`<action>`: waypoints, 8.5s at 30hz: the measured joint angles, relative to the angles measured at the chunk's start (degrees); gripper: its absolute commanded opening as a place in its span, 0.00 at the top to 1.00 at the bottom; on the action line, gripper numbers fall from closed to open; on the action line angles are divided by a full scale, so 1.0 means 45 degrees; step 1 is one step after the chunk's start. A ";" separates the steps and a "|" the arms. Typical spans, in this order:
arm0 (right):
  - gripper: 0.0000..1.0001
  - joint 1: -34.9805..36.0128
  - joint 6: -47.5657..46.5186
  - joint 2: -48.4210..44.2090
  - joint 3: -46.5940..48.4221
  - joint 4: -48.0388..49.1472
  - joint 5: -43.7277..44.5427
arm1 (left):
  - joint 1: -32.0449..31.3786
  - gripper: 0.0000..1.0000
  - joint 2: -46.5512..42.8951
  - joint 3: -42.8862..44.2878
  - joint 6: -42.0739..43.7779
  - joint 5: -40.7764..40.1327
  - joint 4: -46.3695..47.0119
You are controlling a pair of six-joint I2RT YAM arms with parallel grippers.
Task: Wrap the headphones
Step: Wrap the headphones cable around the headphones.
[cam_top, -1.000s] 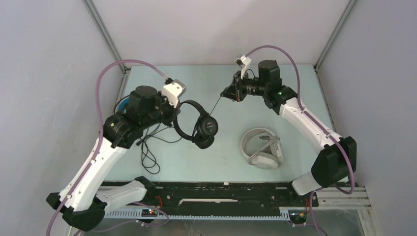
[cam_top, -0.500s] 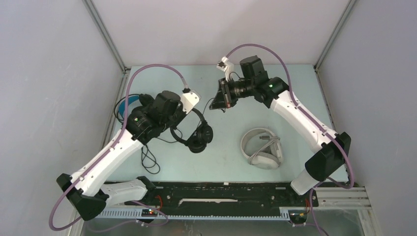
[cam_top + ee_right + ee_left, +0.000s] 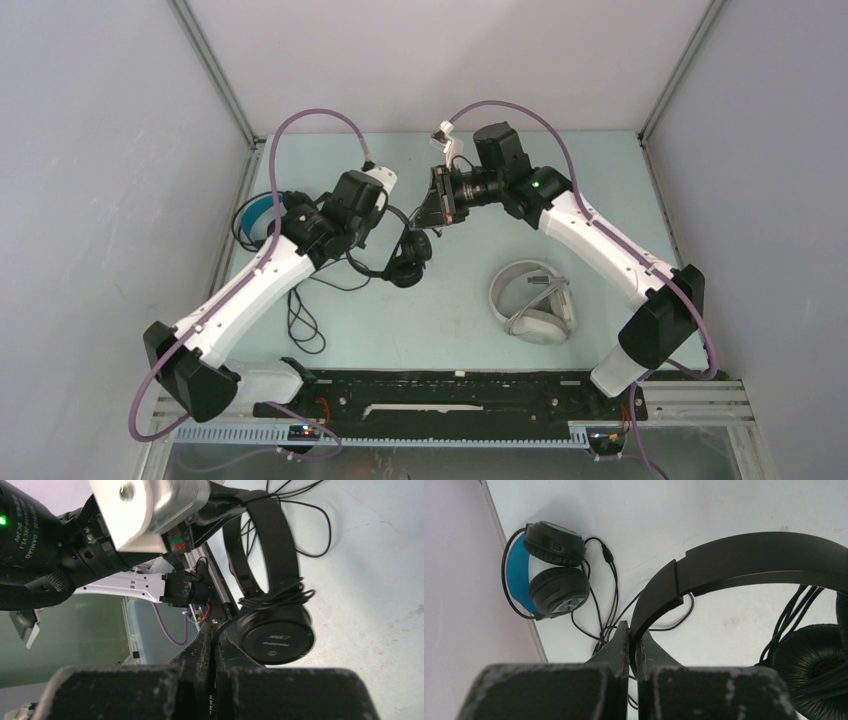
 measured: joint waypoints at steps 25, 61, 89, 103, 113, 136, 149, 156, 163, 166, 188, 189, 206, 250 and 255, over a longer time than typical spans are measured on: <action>0.96 0.1783 -0.0408 0.0665 0.0520 -0.1316 0.4002 | 0.1039 1.00 0.0918 0.1287 -0.4949 0.0015 -0.0359; 0.87 0.2550 -0.1263 -0.0733 -0.1161 0.0874 0.7402 | 0.1647 1.00 -0.0384 0.1282 -0.6509 0.1962 -0.0063; 0.93 0.3026 -0.2210 -0.1953 -0.1287 0.0884 0.7859 | 0.1647 1.00 -0.0355 0.1282 -0.6479 0.2055 -0.0442; 0.76 0.3551 -0.2307 -0.2161 -0.1292 0.0850 0.7490 | 0.1831 1.00 0.0369 0.1282 -0.6358 0.2380 -0.0301; 0.33 0.3293 -0.1758 -0.5950 -0.2414 0.0597 0.8864 | 0.2142 1.00 0.4206 0.1598 -0.6382 0.3439 0.1127; 0.00 0.1802 -0.1574 -0.7883 -0.3993 -0.0806 1.0074 | 0.2220 0.92 1.4353 1.1375 -0.7300 0.4794 0.1005; 0.00 0.0889 -0.1710 -0.7873 -0.3993 -0.0879 0.9850 | 0.2234 0.80 1.4853 1.1361 -0.7626 0.5411 0.1292; 0.00 0.0733 -0.1705 -0.7893 -0.4274 -0.0850 0.9646 | 0.2293 0.68 1.4853 1.1356 -0.7669 0.5629 0.1603; 0.00 0.0675 -0.1715 -0.7888 -0.4410 -0.0821 0.9612 | 0.2438 0.61 1.4838 1.1166 -0.7606 0.5634 0.1700; 0.00 0.0563 -0.1719 -0.7898 -0.4614 -0.0641 0.9602 | 0.2535 0.56 1.4712 1.0783 -0.7577 0.5634 0.1637; 0.00 -0.0491 -0.2628 -0.7393 -0.5994 -0.0112 0.9632 | 0.4585 0.05 0.2730 0.2424 -0.5178 0.0617 0.0753; 0.00 -0.0486 -0.2633 -0.7393 -0.5994 -0.0015 0.9564 | 0.5178 0.05 0.2739 0.2079 -0.5362 0.0602 0.0743; 0.00 -0.0287 -0.2613 -0.7257 -0.6067 0.0549 0.8684 | 1.0078 0.07 0.3832 0.0933 -1.0642 0.0058 0.1656; 0.01 0.1025 -0.1982 -0.6008 -0.6081 0.1729 0.8854 | 0.6946 0.82 0.5809 -0.0593 -1.1744 0.5537 0.5270; 0.00 0.1316 -0.1982 -0.6003 -0.6081 0.1656 0.8995 | 0.4945 0.78 0.4318 -0.1749 -1.3678 0.5445 0.5372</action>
